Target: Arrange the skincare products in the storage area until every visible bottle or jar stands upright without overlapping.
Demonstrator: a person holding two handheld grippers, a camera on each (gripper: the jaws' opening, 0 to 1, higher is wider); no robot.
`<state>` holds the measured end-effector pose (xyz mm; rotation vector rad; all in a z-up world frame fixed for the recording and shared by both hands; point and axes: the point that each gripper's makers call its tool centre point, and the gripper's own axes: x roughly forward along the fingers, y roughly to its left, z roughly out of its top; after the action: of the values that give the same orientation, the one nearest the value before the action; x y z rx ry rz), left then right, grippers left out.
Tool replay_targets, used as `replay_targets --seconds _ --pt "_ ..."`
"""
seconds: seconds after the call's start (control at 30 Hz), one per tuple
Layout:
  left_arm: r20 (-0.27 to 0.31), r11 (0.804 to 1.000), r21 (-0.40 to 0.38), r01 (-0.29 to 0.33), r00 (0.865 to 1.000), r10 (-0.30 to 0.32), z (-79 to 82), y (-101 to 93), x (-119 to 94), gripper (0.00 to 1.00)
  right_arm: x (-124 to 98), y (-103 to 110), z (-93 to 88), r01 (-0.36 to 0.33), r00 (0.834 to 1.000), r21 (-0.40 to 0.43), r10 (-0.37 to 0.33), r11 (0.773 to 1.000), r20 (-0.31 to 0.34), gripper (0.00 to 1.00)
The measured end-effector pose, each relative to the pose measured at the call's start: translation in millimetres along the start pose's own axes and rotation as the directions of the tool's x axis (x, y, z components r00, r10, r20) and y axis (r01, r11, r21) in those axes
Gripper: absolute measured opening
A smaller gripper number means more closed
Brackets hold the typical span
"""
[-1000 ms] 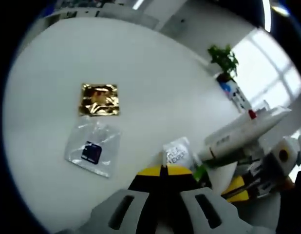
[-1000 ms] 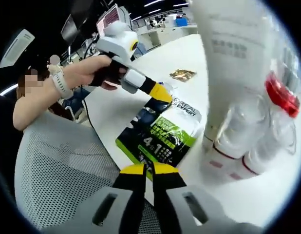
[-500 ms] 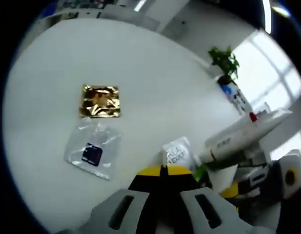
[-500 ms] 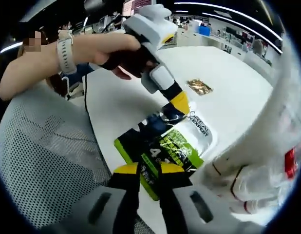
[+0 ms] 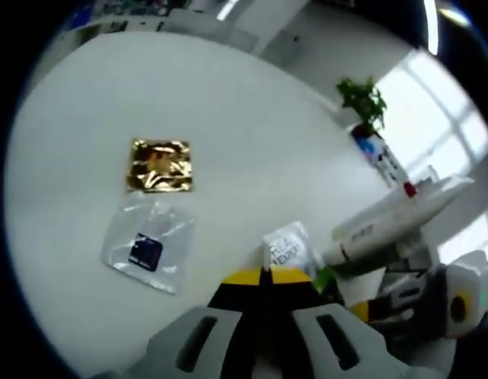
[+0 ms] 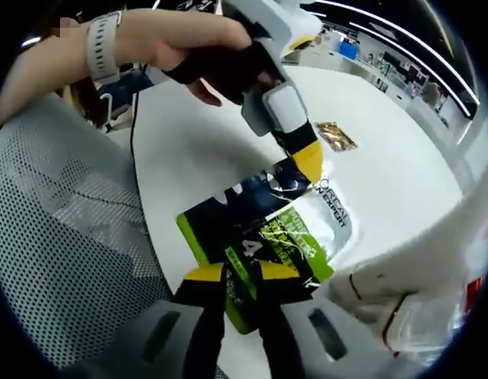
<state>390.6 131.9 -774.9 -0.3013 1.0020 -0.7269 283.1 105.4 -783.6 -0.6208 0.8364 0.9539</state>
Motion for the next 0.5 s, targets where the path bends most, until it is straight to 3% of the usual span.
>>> replay_targets --seconds 0.17,0.33,0.5 --pt "0.002 0.999 0.033 0.002 1.0 -0.002 -0.1 -4.5 0.4 0.0 -0.6 -0.6 -1.5 0.008 1.0 -0.035 -0.008 0.999 -0.006 0.16" --pt "-0.008 0.998 0.055 -0.017 1.0 0.018 -3.4 -6.6 -0.8 0.0 0.0 -0.8 -2.4 -0.002 1.0 -0.016 0.001 1.0 -0.007 0.15" --pt "-0.015 0.99 0.137 -0.043 0.999 0.046 -3.2 -6.9 -2.5 0.0 0.3 -0.6 -2.7 -0.009 1.0 -0.01 0.009 1.0 -0.008 0.15"
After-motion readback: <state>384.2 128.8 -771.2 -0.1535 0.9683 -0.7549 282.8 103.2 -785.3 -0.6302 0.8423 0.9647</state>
